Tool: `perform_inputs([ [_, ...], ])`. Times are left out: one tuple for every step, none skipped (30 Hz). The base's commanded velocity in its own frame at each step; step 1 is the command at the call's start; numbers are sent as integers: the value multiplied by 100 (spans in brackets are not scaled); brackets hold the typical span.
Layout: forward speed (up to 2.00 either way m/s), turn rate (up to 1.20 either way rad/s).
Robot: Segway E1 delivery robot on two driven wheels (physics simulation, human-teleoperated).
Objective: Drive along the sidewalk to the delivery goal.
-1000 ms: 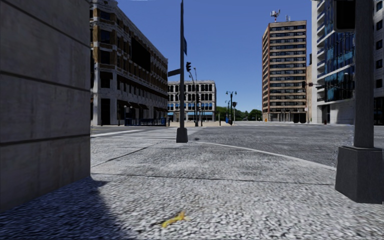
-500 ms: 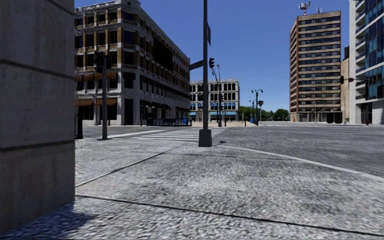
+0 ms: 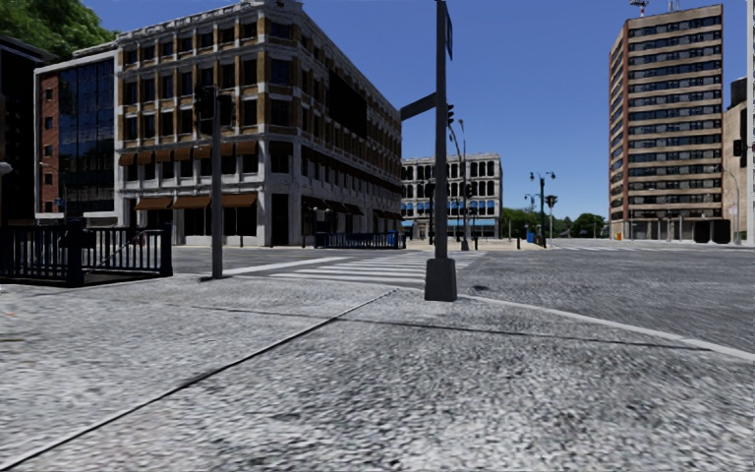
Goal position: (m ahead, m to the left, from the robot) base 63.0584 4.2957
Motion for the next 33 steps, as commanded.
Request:
perform_inputs([
  [200,36],
  [200,36],
  [200,36],
  [200,36],
  [200,36],
  [200,36],
  [200,36],
  [200,36],
  [200,36],
  [200,36],
  [200,36],
  [200,36],
  [200,36],
  [200,36],
  [200,36],
  [200,36],
  [200,36],
  [200,36],
  [200,36],
  [200,28],
  [200,18],
  [200,18],
  [200,0],
  [200,0],
  [200,0],
  [200,0],
  [200,0],
  [200,0],
  [200,0],
  [200,0],
  [200,0],
  [200,0],
  [200,0],
])
